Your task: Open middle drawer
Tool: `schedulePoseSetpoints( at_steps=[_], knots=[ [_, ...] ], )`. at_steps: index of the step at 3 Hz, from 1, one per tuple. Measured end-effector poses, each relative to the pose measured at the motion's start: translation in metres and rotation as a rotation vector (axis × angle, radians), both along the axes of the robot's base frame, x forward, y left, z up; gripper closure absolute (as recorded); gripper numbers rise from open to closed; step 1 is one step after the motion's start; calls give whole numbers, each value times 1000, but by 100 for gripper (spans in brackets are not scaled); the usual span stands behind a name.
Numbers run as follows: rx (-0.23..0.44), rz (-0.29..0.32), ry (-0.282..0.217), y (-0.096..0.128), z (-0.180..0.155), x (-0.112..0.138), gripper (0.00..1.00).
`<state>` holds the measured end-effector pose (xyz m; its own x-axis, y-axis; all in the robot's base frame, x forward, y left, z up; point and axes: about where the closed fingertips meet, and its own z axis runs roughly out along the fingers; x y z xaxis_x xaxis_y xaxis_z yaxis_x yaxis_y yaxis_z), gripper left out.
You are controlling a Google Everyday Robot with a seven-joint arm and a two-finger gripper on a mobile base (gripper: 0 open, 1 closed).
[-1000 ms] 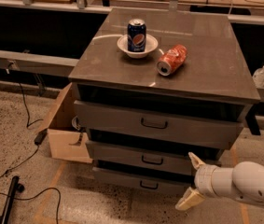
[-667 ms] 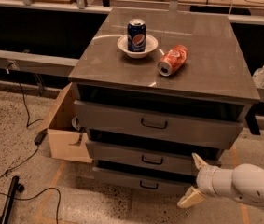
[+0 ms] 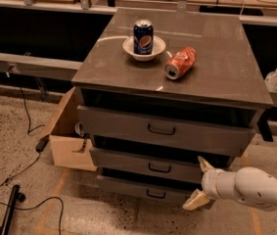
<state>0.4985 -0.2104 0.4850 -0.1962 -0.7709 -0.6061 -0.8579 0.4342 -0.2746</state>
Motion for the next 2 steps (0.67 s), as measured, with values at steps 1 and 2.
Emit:
schedulePoseSetpoints(
  at_steps=[1,2],
  knots=[
    [-18,22,-9,3,-9,17,0],
    [-41,21,-2,1,-23,29,0]
  ],
)
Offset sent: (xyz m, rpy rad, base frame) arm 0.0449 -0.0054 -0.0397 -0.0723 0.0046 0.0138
